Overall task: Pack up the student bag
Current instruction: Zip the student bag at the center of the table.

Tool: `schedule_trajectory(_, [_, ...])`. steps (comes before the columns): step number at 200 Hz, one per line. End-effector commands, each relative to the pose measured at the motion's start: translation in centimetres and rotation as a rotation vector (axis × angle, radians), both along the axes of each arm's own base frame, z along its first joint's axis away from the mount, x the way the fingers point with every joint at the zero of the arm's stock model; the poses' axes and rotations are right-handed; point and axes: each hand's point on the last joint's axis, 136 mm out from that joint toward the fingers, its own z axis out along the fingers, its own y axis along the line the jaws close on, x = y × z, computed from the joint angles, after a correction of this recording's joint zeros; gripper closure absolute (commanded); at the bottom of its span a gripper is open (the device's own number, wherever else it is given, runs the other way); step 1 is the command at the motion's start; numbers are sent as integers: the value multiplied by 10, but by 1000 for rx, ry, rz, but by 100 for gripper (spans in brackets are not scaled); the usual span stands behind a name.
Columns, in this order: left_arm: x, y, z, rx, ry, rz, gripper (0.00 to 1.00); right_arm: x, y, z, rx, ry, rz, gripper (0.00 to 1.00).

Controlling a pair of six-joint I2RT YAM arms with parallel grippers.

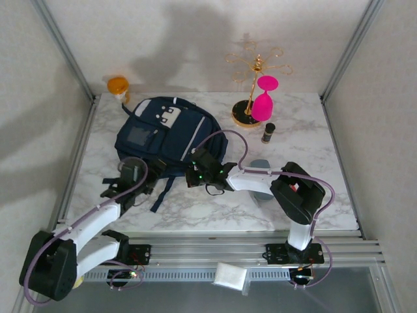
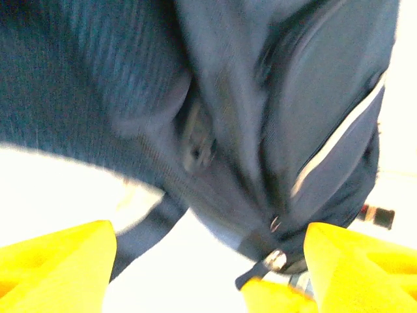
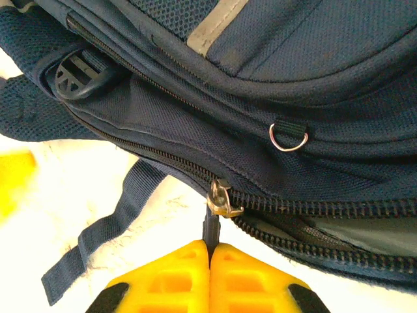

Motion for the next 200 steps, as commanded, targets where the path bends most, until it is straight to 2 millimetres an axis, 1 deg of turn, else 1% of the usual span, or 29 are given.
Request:
schedule_trajectory(1, [16, -13, 8, -120, -20, 143, 23, -2, 1, 10, 56, -7, -7, 100])
schedule_trajectory(8, [20, -22, 8, -132, -19, 138, 23, -2, 1, 8, 54, -4, -7, 100])
schedule_trajectory(15, [24, -28, 3, -133, -3, 144, 23, -3, 1, 6, 50, -4, -2, 100])
schedule_trajectory(27, [33, -33, -6, -108, 14, 165, 22, -4, 1, 5, 50, -1, -1, 100])
schedule_trajectory(30, [34, -33, -11, -108, 33, 173, 22, -4, 1, 5, 53, -1, 2, 100])
schedule_trajectory(39, [43, -40, -16, -129, 36, 174, 27, -4, 1, 5, 51, -6, 2, 100])
schedule_trajectory(48, [49, -44, -17, -113, 26, 188, 34, -3, -1, 5, 38, -14, -7, 100])
schedule_trajectory(62, [53, -41, -25, -66, 50, 235, 50, -1, -5, 3, 18, -20, -16, 100])
schedule_trajectory(66, [53, -38, -28, -56, 52, 254, 53, -1, -6, 2, 8, -21, -16, 100])
schedule_trajectory(80, [51, -27, -32, -40, 43, 306, 73, 1, -15, -2, -37, -26, -39, 100])
schedule_trajectory(95, [46, -12, -37, 9, 49, 329, 90, 1, -24, -1, -57, -49, -44, 100])
schedule_trajectory(100, [45, -8, -39, 27, 58, 324, 96, 1, -27, 0, -66, -60, -44, 100])
schedule_trajectory(107, [44, -5, -38, 55, 59, 305, 100, 1, -32, 2, -80, -80, -43, 100])
schedule_trajectory(126, [35, 10, -38, 145, 69, 269, 100, 3, -51, 7, -102, -134, -52, 100])
schedule_trajectory(148, [20, 40, -35, 202, 68, 250, 100, 8, -84, -1, -137, -109, -93, 100])
schedule_trajectory(157, [16, 52, -33, 226, 62, 242, 100, 8, -93, -4, -150, -112, -83, 100])
schedule_trajectory(166, [13, 60, -31, 227, 62, 229, 100, 8, -99, -7, -172, -130, -63, 100])
schedule_trajectory(171, [13, 60, -29, 221, 52, 214, 100, 7, -98, -7, -178, -140, -46, 100])
schedule_trajectory(176, [14, 59, -26, 218, 42, 200, 100, 5, -93, -5, -169, -148, -11, 100])
schedule_trajectory(186, [17, 53, -20, 201, 18, 175, 100, -3, -77, 3, -126, -159, 64, 100])
schedule_trajectory(200, [22, 43, -9, 153, -20, 145, 100, -9, -51, 22, -89, -179, 101, 100])
